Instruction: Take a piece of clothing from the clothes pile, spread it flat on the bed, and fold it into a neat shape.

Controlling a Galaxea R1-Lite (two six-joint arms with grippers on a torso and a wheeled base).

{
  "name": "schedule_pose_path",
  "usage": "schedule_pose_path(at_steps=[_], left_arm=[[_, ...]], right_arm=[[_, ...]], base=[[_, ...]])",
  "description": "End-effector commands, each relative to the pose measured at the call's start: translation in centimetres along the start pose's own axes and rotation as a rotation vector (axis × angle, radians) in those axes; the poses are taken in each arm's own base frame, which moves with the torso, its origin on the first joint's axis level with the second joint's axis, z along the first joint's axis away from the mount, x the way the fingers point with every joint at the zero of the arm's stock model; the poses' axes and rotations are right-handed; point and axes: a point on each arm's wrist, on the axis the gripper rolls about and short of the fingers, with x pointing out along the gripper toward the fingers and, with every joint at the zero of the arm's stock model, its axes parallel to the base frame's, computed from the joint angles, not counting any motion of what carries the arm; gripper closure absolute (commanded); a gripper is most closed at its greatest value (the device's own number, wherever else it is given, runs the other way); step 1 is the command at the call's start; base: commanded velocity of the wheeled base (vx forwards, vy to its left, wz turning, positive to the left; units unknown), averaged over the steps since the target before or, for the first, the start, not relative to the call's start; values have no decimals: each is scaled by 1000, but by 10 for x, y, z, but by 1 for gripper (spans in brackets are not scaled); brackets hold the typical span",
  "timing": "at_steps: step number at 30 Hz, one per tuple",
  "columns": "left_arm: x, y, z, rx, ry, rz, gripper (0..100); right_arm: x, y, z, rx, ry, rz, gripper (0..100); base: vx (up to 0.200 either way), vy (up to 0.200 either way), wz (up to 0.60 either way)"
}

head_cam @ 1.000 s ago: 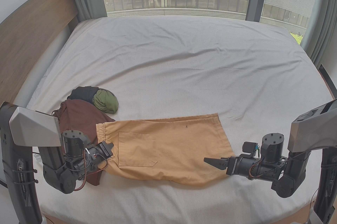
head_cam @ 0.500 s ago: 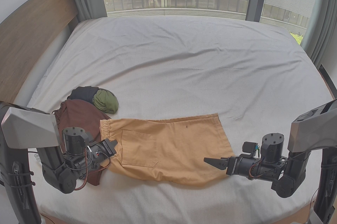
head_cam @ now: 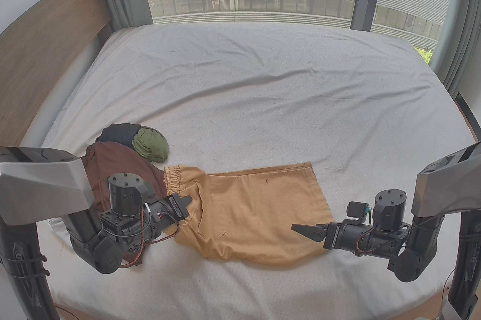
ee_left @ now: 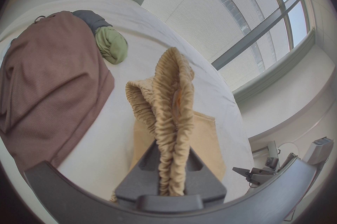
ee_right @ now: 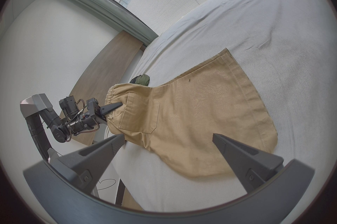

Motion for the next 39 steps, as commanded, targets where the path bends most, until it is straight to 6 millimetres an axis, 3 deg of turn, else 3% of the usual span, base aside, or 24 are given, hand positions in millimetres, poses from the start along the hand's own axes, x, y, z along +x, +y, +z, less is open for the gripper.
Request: schedule_pose_path(at_steps=[1,21,39], left_arm=[[2,-14,3,4,-13,-41,100],[34,-80,0,48,62,-144,100],[80,-123,-29,91,110,-180,100]], right_arm=[[-1,0,1,-1,-4,1,0],[-9,3,17,-12,-68,6,0],[-15,-6,35,-7,-137,-18,0]], base=[[0,0,0],[0,0,0],[0,0,0]])
